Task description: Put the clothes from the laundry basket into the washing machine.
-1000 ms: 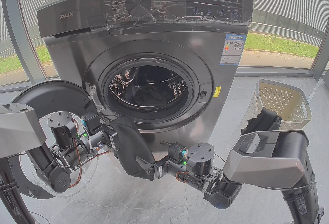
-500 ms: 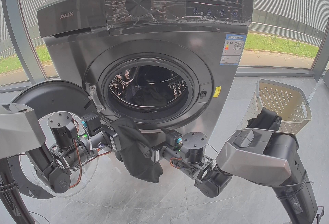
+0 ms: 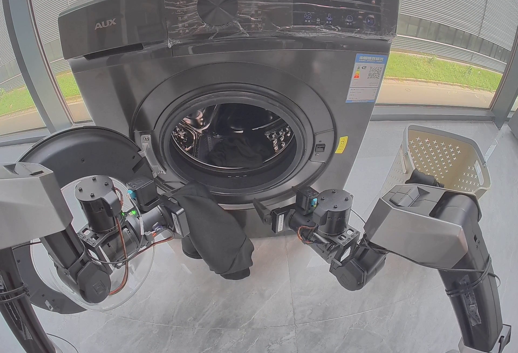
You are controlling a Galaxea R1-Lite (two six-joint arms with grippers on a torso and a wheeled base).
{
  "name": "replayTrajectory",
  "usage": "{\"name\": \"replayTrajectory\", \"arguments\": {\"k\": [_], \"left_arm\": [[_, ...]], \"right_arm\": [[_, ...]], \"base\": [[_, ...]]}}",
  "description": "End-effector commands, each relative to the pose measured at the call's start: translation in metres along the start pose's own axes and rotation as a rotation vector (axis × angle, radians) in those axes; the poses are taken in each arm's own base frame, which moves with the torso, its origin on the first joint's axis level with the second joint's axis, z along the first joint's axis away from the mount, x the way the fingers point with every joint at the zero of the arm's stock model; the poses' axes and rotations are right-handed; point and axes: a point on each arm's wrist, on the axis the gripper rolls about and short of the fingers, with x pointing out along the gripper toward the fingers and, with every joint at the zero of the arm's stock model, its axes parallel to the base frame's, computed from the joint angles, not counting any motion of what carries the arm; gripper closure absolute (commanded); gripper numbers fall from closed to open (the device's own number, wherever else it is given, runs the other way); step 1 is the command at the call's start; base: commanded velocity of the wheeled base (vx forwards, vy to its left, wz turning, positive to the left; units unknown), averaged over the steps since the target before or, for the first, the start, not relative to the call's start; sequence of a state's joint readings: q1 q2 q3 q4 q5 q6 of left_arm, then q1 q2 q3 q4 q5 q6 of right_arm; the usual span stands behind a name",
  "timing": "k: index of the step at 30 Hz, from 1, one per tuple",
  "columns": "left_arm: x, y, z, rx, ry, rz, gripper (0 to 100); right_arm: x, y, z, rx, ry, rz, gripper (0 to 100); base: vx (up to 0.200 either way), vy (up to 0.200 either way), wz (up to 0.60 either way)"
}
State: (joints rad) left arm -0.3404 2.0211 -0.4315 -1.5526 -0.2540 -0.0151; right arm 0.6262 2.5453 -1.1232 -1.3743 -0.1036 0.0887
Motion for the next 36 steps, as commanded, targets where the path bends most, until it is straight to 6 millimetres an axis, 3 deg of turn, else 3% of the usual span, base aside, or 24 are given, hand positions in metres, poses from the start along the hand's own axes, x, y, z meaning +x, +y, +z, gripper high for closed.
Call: {"name": "replayTrajectory", "arguments": {"k": [1, 6, 7, 11, 20, 25, 36], "left_arm": [[0.001, 0.001, -0.001, 0.0, 0.0, 0.012, 100], [0.006, 0.005, -0.003, -0.002, -0.001, 0.033, 100], [0.01, 0.005, -0.003, 0.0, -0.007, 0.036, 100], [0.021, 0.004, -0.003, -0.033, -0.026, 0.048, 100], [0.048, 0.007, 0.007, -0.049, -0.116, 0.113, 100], [0.049, 0.001, 0.006, -0.079, -0.117, 0.096, 100], [0.044, -0.005, 0.002, -0.096, -0.091, 0.104, 100]], "right_arm": [[-0.004, 0.0, 0.003, 0.0, -0.002, 0.004, 0], [-0.02, 0.028, 0.003, -0.007, 0.028, 0.086, 0], [-0.031, 0.045, 0.003, -0.014, 0.044, 0.147, 0], [-0.044, 0.069, 0.008, -0.026, 0.05, 0.244, 0], [-0.042, 0.079, 0.006, -0.036, 0.036, 0.304, 0], [-0.028, 0.082, 0.009, -0.031, -0.002, 0.321, 0], [-0.002, 0.087, -0.005, -0.028, -0.025, 0.33, 0]], "base": [[0.0, 0.0, 0.0], [0.0, 0.0, 0.0], [0.0, 0.0, 0.0], [0.0, 0.0, 0.0], [0.0, 0.0, 0.0], [0.0, 0.0, 0.0], [0.0, 0.0, 0.0]]}}
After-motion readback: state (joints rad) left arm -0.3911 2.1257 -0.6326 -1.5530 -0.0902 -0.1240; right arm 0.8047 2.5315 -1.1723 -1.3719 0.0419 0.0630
